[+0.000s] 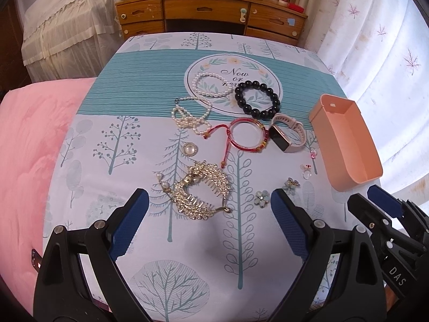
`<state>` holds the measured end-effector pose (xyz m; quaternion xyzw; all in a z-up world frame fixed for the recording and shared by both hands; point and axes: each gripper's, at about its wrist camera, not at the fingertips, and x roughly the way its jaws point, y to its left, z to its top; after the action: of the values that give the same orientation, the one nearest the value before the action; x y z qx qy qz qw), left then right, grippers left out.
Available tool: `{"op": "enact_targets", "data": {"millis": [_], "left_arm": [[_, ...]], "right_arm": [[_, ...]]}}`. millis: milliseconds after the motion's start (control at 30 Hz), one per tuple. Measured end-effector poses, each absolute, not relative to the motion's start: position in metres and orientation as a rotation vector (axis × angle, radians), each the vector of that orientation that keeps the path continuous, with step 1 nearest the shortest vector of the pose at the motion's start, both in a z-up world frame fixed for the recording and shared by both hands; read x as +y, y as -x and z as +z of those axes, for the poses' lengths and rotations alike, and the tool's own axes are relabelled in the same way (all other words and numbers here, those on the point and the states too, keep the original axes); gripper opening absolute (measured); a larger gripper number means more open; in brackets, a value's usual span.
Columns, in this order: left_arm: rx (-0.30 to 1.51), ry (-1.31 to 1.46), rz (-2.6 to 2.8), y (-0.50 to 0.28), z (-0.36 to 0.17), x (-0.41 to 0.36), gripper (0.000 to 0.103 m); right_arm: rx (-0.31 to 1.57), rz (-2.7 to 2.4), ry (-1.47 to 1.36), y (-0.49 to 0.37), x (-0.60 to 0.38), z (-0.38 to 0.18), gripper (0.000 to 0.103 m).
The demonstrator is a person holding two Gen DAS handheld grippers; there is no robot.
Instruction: Organize jewelry
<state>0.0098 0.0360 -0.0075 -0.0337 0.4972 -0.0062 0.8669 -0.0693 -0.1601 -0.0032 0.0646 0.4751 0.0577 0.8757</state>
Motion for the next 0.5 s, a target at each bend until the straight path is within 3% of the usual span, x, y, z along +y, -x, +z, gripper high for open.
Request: {"op": "enact_targets", "data": {"millis": [500], "left_arm": [[1.045, -0.013, -0.098, -0.028, -0.01, 0.058, 0.091]], "right_arm": [[0.994, 0.171, -0.098, 0.053, -0.148, -0.007, 0.048]]}}
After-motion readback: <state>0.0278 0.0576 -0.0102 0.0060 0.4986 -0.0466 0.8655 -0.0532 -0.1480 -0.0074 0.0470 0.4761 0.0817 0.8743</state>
